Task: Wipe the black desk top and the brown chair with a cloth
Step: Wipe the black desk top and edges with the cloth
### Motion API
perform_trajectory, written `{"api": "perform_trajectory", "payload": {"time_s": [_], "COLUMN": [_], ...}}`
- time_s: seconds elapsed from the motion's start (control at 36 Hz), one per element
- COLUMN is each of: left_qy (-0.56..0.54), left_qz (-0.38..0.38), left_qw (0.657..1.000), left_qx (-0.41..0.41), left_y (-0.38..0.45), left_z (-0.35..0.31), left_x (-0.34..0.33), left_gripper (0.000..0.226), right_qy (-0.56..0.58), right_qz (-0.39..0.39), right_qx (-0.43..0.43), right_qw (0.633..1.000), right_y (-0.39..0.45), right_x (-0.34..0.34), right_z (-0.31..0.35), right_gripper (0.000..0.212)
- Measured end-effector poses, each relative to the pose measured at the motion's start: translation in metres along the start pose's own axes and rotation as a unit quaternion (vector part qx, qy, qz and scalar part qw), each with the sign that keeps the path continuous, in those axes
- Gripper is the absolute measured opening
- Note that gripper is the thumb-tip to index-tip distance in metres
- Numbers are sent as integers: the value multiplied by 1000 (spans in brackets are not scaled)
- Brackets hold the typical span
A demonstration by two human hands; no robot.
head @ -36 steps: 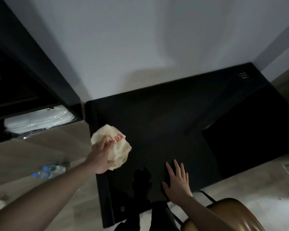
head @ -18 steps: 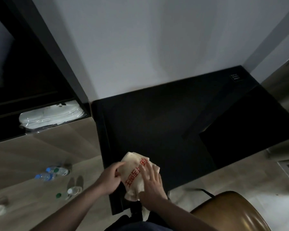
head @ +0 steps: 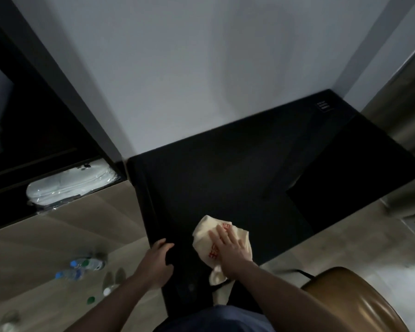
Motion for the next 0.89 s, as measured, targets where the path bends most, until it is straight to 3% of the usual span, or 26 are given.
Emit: {"api": "perform_trajectory", "payload": {"time_s": [0.19, 0.39, 0.58, 0.75, 0.89], "left_qy": [14, 48, 71, 81, 60], "left_qz": [20, 37, 59, 86, 121], "left_qw": [1000, 998, 996, 993, 991], "left_qx": [-19, -24, -12, 4, 21], "left_y": [9, 38, 78, 104, 116], "left_z": [-59, -125, -196, -259, -297], "left_x": [1, -15, -53, -85, -105], "left_gripper": [68, 67, 71, 74, 76], "right_qy": [45, 30, 28, 45, 70], "right_qz": [-23, -41, -69, -88, -72], "right_qx": [-78, -63, -54, -90, -126], "right_qw": [996, 997, 996, 991, 987], "right_y": [-15, -18, -16, -13, -12], "right_x": [12, 20, 57, 91, 118], "right_z": [-58, -96, -202, -311, -362], "right_gripper": [91, 88, 82, 86, 91]}}
Point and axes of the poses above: each hand's wrist, its own y-axis towards the middle knuckle, its own x-axis out of the back of the hand, z = x × y, the point moved 3 cm from there along y, towards the middle knuckle, and after that the axes turned 5 degrees about -y, right-handed, at the moved point
